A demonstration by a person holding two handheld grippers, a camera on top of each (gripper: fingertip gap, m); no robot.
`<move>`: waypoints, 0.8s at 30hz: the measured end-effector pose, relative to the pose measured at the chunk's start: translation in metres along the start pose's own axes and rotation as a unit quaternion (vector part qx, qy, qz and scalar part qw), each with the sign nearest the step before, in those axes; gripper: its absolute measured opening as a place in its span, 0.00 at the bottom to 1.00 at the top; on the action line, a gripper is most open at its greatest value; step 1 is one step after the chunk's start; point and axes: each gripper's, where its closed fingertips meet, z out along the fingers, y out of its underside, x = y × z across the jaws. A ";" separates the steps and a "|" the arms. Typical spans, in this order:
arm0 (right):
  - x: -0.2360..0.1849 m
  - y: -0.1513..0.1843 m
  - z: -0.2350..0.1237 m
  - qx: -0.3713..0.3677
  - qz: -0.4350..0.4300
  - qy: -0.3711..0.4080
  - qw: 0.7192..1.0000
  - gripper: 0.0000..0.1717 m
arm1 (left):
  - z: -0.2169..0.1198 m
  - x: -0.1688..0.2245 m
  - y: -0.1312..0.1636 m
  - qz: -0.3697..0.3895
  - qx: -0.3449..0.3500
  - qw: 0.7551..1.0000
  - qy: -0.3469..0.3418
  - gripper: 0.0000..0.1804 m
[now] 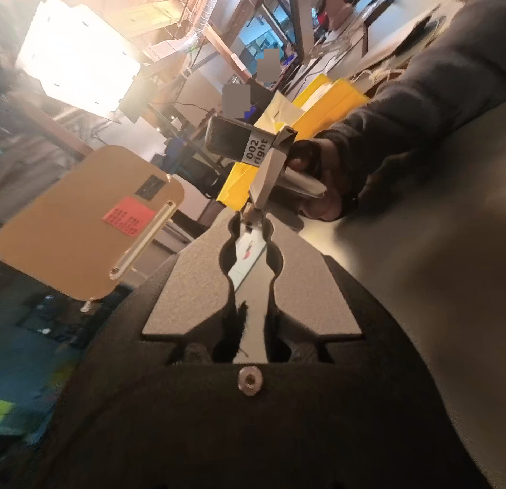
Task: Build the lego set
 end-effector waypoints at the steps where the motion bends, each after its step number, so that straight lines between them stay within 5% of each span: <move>1: 0.001 0.001 -0.001 -0.005 0.000 0.003 1.000 0.08 | 0.001 0.001 0.001 0.017 -0.006 1.000 -0.003 0.07; 8: 0.027 0.005 -0.009 -0.039 0.009 0.096 0.995 0.16 | 0.002 0.000 0.026 0.023 -0.071 0.997 0.016 0.06; 20: 0.032 0.025 -0.011 -0.098 0.047 0.104 0.989 0.09 | 0.007 0.014 0.038 0.036 -0.102 0.993 0.045 0.06; 23: 0.031 0.022 -0.012 -0.094 0.038 0.104 0.989 0.08 | 0.007 0.013 0.035 -0.046 -0.096 0.993 0.049 0.08; 24: 0.035 0.022 -0.014 -0.095 0.030 0.116 0.988 0.08 | 0.005 0.015 0.032 -0.107 -0.088 0.988 0.069 0.16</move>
